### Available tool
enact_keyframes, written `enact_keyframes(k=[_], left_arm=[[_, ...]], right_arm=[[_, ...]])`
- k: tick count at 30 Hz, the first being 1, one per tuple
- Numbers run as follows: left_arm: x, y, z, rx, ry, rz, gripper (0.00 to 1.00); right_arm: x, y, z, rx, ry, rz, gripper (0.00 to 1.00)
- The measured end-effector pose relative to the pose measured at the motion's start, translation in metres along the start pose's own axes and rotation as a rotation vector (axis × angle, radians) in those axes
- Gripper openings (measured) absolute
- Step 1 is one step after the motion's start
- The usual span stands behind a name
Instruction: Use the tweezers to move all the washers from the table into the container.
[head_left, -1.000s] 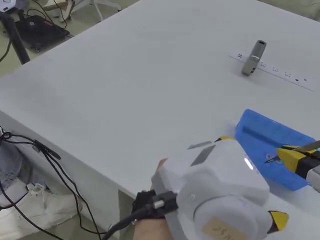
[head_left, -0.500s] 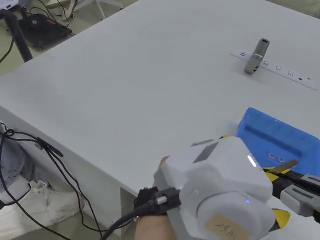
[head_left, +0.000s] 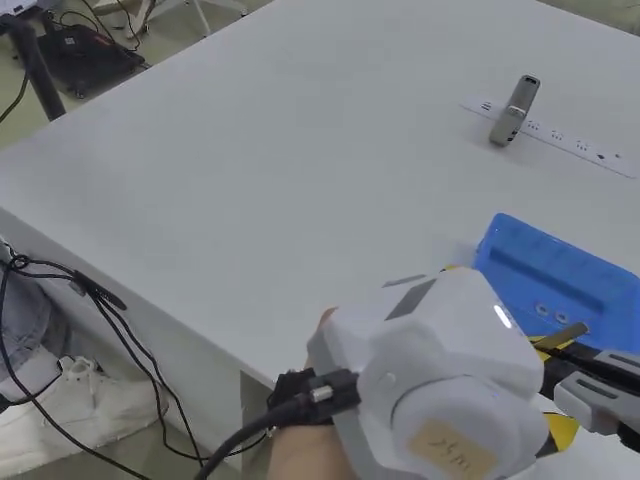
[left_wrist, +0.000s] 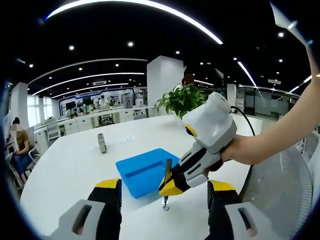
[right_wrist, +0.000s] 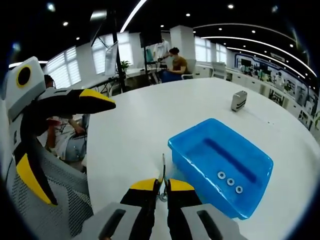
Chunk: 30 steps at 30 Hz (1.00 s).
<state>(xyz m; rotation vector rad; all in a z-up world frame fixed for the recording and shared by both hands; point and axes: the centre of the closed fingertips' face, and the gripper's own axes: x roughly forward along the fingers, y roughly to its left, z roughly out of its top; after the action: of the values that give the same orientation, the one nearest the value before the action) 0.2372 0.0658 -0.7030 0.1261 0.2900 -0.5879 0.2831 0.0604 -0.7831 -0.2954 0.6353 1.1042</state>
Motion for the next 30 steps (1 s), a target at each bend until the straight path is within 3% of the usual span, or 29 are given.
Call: enact_keyframes(k=[10, 16, 28, 30], left_arm=[[0.0, 0.0, 0.0, 0.002, 0.0, 0.002, 0.7], [-0.001, 0.0, 0.0, 0.003, 0.002, 0.001, 0.7], [-0.001, 0.0, -0.001, 0.002, 0.003, 0.002, 0.69], [-0.001, 0.0, -0.001, 0.003, 0.002, 0.002, 0.69]], right_arm=[[0.002, 0.007, -0.001, -0.066, 0.023, 0.011, 0.03], [-0.001, 0.006, 0.001, -0.068, 0.025, 0.007, 0.03], [-0.024, -0.01, 0.038, -0.091, -0.044, -0.028, 0.03], [-0.029, -0.014, 0.053, -0.071, -0.091, -0.031, 0.03]])
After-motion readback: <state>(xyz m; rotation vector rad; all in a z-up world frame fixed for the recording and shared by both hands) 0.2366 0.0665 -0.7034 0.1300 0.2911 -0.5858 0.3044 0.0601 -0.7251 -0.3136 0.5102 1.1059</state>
